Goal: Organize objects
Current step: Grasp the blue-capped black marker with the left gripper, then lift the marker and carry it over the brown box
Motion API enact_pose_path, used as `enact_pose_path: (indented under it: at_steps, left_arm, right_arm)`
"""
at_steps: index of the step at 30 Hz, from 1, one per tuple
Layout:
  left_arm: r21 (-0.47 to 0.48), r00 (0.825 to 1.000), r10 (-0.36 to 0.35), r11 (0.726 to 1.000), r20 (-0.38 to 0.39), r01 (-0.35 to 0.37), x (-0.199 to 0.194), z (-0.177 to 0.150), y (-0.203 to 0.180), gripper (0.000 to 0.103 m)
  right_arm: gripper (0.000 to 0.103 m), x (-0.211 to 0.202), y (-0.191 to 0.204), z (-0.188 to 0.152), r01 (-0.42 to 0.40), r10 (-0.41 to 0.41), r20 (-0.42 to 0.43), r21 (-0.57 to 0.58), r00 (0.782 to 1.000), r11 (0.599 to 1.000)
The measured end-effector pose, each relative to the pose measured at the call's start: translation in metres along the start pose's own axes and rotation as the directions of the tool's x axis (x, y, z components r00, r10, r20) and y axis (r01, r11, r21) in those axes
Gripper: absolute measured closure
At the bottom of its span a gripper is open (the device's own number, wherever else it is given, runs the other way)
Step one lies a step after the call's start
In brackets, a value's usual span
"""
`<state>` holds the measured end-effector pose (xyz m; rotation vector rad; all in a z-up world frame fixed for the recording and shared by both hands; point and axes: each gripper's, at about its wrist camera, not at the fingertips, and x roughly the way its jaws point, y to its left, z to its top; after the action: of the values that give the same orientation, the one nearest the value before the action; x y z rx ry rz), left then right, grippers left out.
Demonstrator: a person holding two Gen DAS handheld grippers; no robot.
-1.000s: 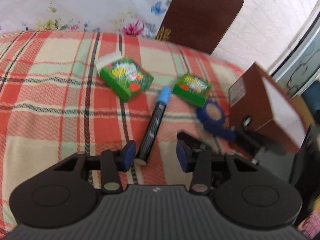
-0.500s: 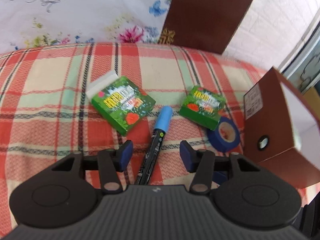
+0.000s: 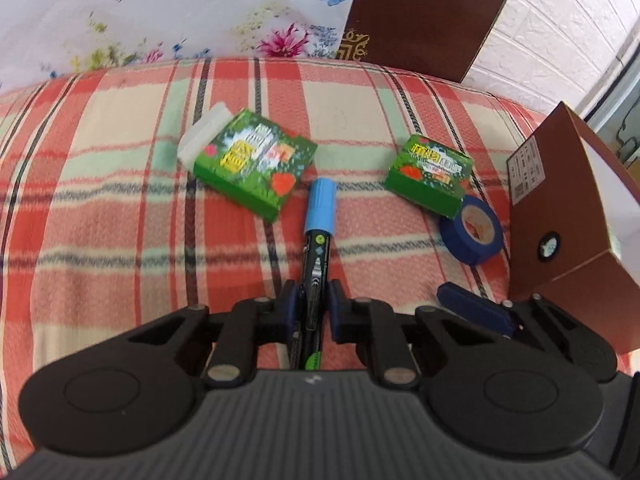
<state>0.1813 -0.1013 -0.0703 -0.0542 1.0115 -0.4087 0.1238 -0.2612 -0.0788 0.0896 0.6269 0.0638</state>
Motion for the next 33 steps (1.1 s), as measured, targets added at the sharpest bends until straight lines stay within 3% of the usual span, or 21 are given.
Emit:
enact_pose_path:
  at_steps: [3,8,14,16,19,24,26,27,33]
  left_arm:
    - [-0.053,1.000,-0.013,0.999,0.006,0.013,-0.007,-0.004,0.005,0.086]
    - [-0.094,1.000,-0.021,0.995,0.006,0.022,-0.018,-0.014,0.007,0.086]
    - [-0.121,0.995,-0.097,0.988,-0.008,0.096,-0.024,-0.032,-0.008,0.086]
    - [-0.112,0.994,-0.110,0.988,-0.004,0.109,-0.026,-0.037,-0.015,0.085]
    - [-0.092,0.993,-0.119,0.989,-0.001,0.119,-0.031,-0.038,-0.024,0.083]
    - [-0.026,0.999,-0.052,0.998,0.015,0.052,-0.033,-0.036,-0.040,0.071]
    - [-0.020,0.999,-0.040,0.999,0.001,0.040,-0.026,-0.036,-0.044,0.052]
    - [-0.020,1.000,-0.025,0.999,-0.009,0.024,-0.021,-0.037,-0.045,0.050]
    - [-0.102,1.000,-0.024,0.995,-0.020,0.022,-0.010,-0.044,-0.037,0.053]
  right_arm:
    - [0.037,-0.014,0.004,0.000,-0.036,0.037,0.031,-0.003,0.999,0.999]
    - [0.037,-0.023,0.016,0.000,-0.178,0.178,0.012,0.032,0.984,0.984]
    - [0.038,-0.024,0.034,-0.012,-0.152,0.151,-0.042,-0.015,0.988,0.988]
    - [0.043,-0.025,0.029,-0.016,-0.134,0.134,-0.055,-0.005,0.989,0.991]
    - [0.065,-0.038,0.026,-0.024,-0.087,0.084,-0.053,-0.048,0.995,0.995]
    - [0.081,-0.064,0.004,-0.043,-0.029,0.027,-0.044,-0.047,0.999,0.998]
    - [0.089,-0.068,-0.002,-0.045,-0.019,0.018,-0.044,-0.035,0.999,0.999]
    - [0.093,-0.069,-0.005,-0.046,-0.020,0.019,-0.046,-0.031,0.999,0.999]
    - [0.095,-0.068,-0.007,-0.046,-0.018,0.016,-0.040,-0.051,0.999,0.999]
